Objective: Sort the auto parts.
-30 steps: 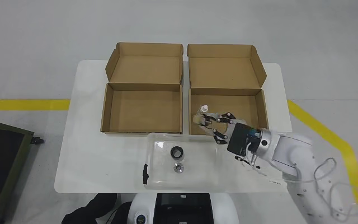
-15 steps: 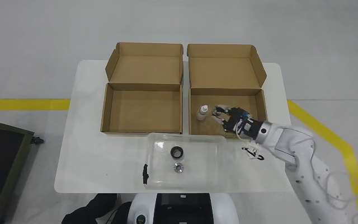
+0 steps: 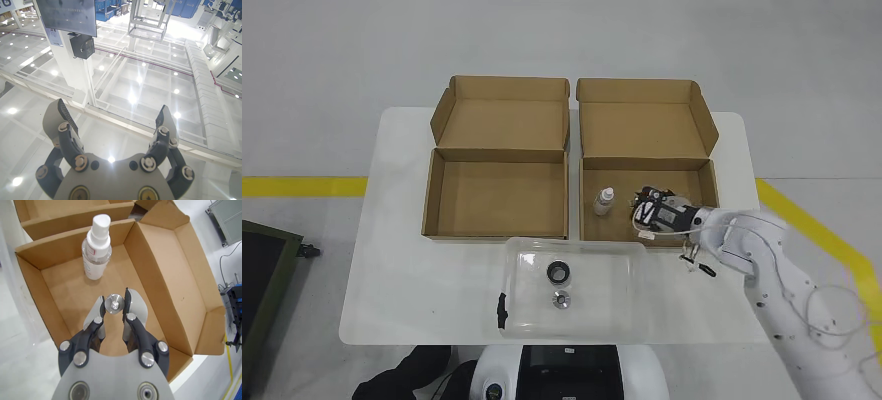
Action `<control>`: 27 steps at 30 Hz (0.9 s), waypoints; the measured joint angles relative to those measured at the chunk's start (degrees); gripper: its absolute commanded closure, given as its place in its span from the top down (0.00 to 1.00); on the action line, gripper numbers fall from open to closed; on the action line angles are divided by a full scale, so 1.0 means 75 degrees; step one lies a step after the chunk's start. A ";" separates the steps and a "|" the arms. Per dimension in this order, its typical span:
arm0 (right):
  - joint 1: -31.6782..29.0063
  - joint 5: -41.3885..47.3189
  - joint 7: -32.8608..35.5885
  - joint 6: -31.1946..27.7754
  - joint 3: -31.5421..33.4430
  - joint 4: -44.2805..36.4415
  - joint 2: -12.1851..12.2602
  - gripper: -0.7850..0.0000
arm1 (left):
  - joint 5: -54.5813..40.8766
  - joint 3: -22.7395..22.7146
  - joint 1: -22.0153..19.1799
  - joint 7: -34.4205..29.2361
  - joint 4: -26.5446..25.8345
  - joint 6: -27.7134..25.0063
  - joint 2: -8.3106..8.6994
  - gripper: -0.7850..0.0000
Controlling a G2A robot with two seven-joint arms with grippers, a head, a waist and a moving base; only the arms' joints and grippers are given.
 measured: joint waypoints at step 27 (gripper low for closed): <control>0.1196 0.0673 0.1293 0.0331 -0.1182 0.1284 -0.0282 0.84 | 0.0000 0.0000 0.0000 0.0000 0.0000 0.0000 0.0000 1.00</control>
